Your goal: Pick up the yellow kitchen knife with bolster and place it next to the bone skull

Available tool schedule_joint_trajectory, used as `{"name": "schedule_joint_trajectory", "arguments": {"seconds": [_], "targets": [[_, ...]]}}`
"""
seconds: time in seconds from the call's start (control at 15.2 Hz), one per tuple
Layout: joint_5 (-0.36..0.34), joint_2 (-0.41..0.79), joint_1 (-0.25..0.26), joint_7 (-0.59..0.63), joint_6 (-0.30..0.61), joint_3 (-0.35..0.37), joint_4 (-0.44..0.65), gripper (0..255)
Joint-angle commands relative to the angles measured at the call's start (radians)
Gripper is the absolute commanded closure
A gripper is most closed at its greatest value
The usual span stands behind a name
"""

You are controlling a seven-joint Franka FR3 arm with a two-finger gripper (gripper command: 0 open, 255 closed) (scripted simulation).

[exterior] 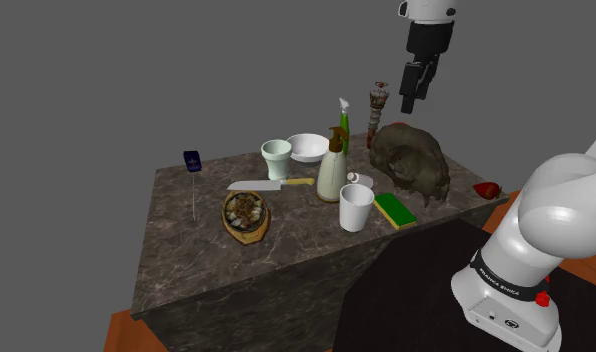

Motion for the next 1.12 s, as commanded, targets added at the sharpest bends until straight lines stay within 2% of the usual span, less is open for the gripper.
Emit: {"name": "schedule_joint_trajectory", "arguments": {"seconds": [0.0, 0.53, 1.06], "targets": [[0.0, 0.0, 0.0, 0.0, 0.0, 0.0, 0.0, 0], [0.016, 0.242, 0.044, -0.187, 0.257, -0.081, -0.005, 0], [0.087, 0.535, 0.095, -0.391, 0.454, -0.135, 0.088, 0]]}}
